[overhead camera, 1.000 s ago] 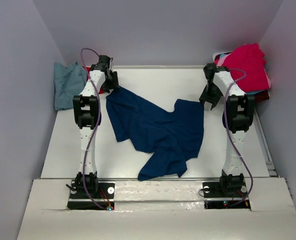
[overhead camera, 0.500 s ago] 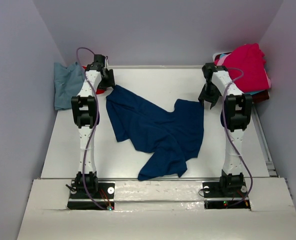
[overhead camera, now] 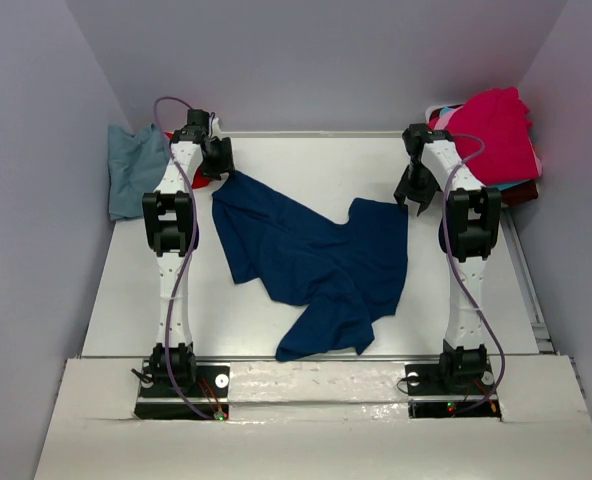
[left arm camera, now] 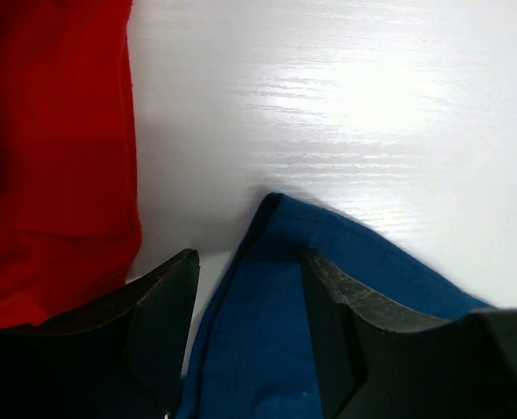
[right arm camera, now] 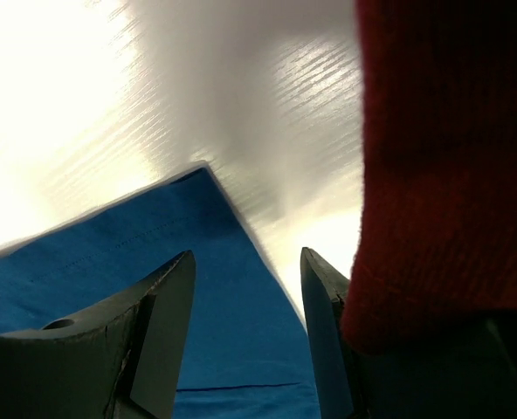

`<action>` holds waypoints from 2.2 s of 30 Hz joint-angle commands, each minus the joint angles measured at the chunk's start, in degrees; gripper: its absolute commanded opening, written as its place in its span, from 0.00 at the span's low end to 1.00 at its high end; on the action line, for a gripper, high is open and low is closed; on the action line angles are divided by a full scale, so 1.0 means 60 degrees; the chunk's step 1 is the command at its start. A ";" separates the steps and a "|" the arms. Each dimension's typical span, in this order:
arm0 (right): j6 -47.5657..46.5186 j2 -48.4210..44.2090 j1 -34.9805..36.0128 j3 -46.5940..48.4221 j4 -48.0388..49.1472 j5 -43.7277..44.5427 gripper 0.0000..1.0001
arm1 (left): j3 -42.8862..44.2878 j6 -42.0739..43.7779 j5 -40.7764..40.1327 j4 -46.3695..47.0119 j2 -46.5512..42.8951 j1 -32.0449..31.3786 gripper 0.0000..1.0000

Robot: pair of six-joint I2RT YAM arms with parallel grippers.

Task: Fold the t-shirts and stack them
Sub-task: Flatten the tshirt out

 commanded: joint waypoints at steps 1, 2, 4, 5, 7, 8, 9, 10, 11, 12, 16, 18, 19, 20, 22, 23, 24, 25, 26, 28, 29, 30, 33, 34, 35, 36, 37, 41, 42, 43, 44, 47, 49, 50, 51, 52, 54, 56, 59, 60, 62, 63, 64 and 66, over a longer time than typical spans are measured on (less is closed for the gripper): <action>-0.0097 0.0693 -0.0203 -0.0072 0.0082 -0.0860 0.57 | -0.0366 0.0106 0.0739 -0.0060 -0.0012 -0.0014 0.62; -0.0083 0.0679 -0.0203 -0.0130 0.0126 -0.0875 0.57 | -0.0453 0.0091 0.0755 -0.0031 -0.0042 -0.0101 0.62; -0.0083 0.0635 -0.0203 -0.0277 0.0228 -0.0947 0.57 | -0.0512 0.0106 0.0711 -0.0045 -0.0071 -0.0102 0.62; -0.0083 0.0621 -0.0203 -0.0423 0.0301 -0.0948 0.57 | -0.0570 0.0120 0.0754 -0.0031 -0.0071 -0.0102 0.62; -0.0083 0.0606 -0.0203 -0.0541 0.0375 -0.1021 0.57 | -0.0644 0.0106 0.0726 -0.0045 -0.0144 -0.0190 0.62; -0.0083 0.0620 -0.0203 -0.0614 0.0419 -0.1065 0.57 | -0.0688 0.0120 0.0696 -0.0045 -0.0174 -0.0190 0.62; -0.0068 0.0635 -0.0203 -0.0716 0.0448 -0.1094 0.57 | -0.0819 0.0135 0.0696 -0.0031 -0.0218 -0.0190 0.62; -0.0068 0.0650 -0.0203 -0.0775 0.0507 -0.1153 0.57 | -0.0878 0.0150 0.0682 -0.0030 -0.0305 -0.0190 0.62; -0.0054 0.0635 -0.0203 -0.0834 0.0594 -0.1255 0.57 | -0.1038 0.0135 0.0681 -0.0016 -0.0349 -0.0190 0.62; -0.0039 0.0635 -0.0203 -0.0892 0.0653 -0.1285 0.57 | -0.1098 0.0121 0.0652 -0.0016 -0.0408 -0.0190 0.62; 0.0020 0.0533 -0.0115 -0.1272 0.0932 -0.1431 0.57 | -0.1347 0.0106 0.0623 0.0057 -0.0700 -0.0190 0.62; 0.0034 0.0518 -0.0115 -0.1434 0.1121 -0.1431 0.57 | -0.1464 0.0091 0.0608 0.0057 -0.0774 -0.0190 0.62; 0.0034 0.0503 -0.0115 -0.1565 0.1166 -0.1489 0.57 | -0.1494 0.0077 0.0608 0.0057 -0.0818 -0.0190 0.62; 0.0034 0.0474 -0.0115 -0.1654 0.1239 -0.1505 0.57 | -0.1537 0.0077 0.0608 0.0043 -0.0848 -0.0190 0.62; 0.0034 0.0386 -0.0115 -0.1859 0.1503 -0.1548 0.57 | -0.1640 0.0062 0.0579 0.0072 -0.0906 -0.0190 0.62; 0.0078 0.0342 -0.0115 -0.2034 0.1576 -0.1621 0.57 | -0.1669 0.0062 0.0593 0.0058 -0.0935 -0.0190 0.62; 0.0122 0.0328 -0.0115 -0.2108 0.1707 -0.1680 0.57 | -0.1771 0.0047 0.0608 0.0072 -0.0979 -0.0190 0.62; 0.0137 0.0313 -0.0115 -0.2167 0.1737 -0.1724 0.57 | -0.1801 0.0047 0.0623 0.0101 -0.1052 -0.0190 0.62; 0.0181 0.0313 -0.0115 -0.2283 0.1825 -0.1739 0.57 | -0.1816 0.0047 0.0637 0.0101 -0.1067 -0.0190 0.62; 0.0210 0.0255 -0.0115 -0.2386 0.1942 -0.1739 0.57 | -0.1889 0.0033 0.0638 0.0116 -0.1126 -0.0190 0.62; 0.0196 0.0240 -0.0115 -0.2416 0.1972 -0.1725 0.57 | -0.1889 0.0047 0.0652 0.0116 -0.1141 -0.0190 0.62; 0.0225 0.0254 -0.0115 -0.2402 0.1972 -0.1826 0.57 | -0.1889 0.0033 0.0667 0.0102 -0.1155 -0.0190 0.62; 0.0240 0.0342 -0.0115 -0.2270 0.1884 -0.2105 0.55 | -0.1918 0.0003 0.0798 0.0116 -0.1185 -0.0190 0.62; 0.0240 0.0371 -0.0115 -0.2241 0.1899 -0.2134 0.54 | -0.1933 0.0018 0.0828 0.0131 -0.1185 -0.0190 0.62; 0.0240 0.0371 -0.0028 -0.2240 0.1913 -0.2178 0.52 | -0.1933 0.0018 0.0886 0.0102 -0.1185 -0.0190 0.62; 0.0254 0.0386 -0.0027 -0.2226 0.1899 -0.2193 0.52 | -0.1948 0.0003 0.0887 0.0116 -0.1199 -0.0190 0.62; 0.0254 0.0386 -0.0027 -0.2211 0.1899 -0.2193 0.52 | -0.1977 0.0003 0.0887 0.0116 -0.1214 -0.0190 0.62; 0.0342 0.0400 -0.0027 -0.2226 0.1986 -0.2354 0.44 | -0.2065 0.0018 0.0916 0.0131 -0.1273 -0.0190 0.62; 0.0357 0.0386 -0.0027 -0.2240 0.2016 -0.2398 0.42 | -0.2109 0.0003 0.0930 0.0131 -0.1287 -0.0190 0.62; 0.0386 0.0400 -0.0027 -0.2240 0.2031 -0.2442 0.41 | -0.2138 0.0003 0.0945 0.0131 -0.1302 -0.0190 0.62; 0.0401 0.0401 -0.0027 -0.2240 0.2045 -0.2515 0.40 | -0.2153 0.0018 0.0945 0.0145 -0.1302 -0.0190 0.62; 0.0474 0.0415 -0.0027 -0.2240 0.2133 -0.2705 0.38 | -0.2226 0.0003 0.0945 0.0145 -0.1346 -0.0190 0.62; 0.0489 0.0415 0.0061 -0.2211 0.2162 -0.2808 0.36 | -0.2270 0.0003 0.0931 0.0145 -0.1375 -0.0190 0.62; 0.0518 0.0444 0.0061 -0.2197 0.2192 -0.2895 0.34 | -0.2285 0.0003 0.0931 0.0160 -0.1390 -0.0190 0.62; 0.0532 0.0445 0.0061 -0.2167 0.2192 -0.2925 0.33 | -0.2314 0.0018 0.0916 0.0160 -0.1404 -0.0190 0.62; 0.0547 0.0474 0.0061 -0.2138 0.2192 -0.2940 0.33 | -0.2329 0.0003 0.0930 0.0160 -0.1404 -0.0190 0.62; 0.0562 0.0489 0.0149 -0.2080 0.2177 -0.3057 0.31 | -0.2372 -0.0011 0.0916 0.0145 -0.1463 -0.0190 0.62; 0.0576 0.0518 0.0149 -0.2007 0.2119 -0.3029 0.30 | -0.2417 -0.0011 0.0916 0.0175 -0.1492 -0.0190 0.62; 0.0547 0.0445 0.0236 -0.1860 0.1564 -0.2577 0.34 | -0.2490 -0.0011 0.0916 0.0175 -0.1522 -0.0190 0.62; 0.0533 0.0372 0.0236 -0.1889 0.1460 -0.2415 0.35 | -0.2533 -0.0026 0.0916 0.0189 -0.1551 -0.0190 0.62; 0.0533 0.0182 0.0236 -0.2179 0.1328 -0.2107 0.37 | -0.2592 -0.0040 0.0931 0.0218 -0.1595 -0.0102 0.62; 0.0518 0.0007 0.0236 -0.2298 0.1226 -0.1989 0.39 | -0.2621 -0.0041 0.0916 0.0233 -0.1609 -0.0102 0.62; 0.0518 -0.0067 0.0236 -0.2415 0.1211 -0.1887 0.40 | -0.2622 -0.0055 0.0916 0.0248 -0.1624 -0.0102 0.62; 0.0518 -0.0141 0.0236 -0.2635 0.1094 -0.1552 0.41 | -0.2549 -0.0070 0.0916 0.0219 -0.1580 -0.0102 0.62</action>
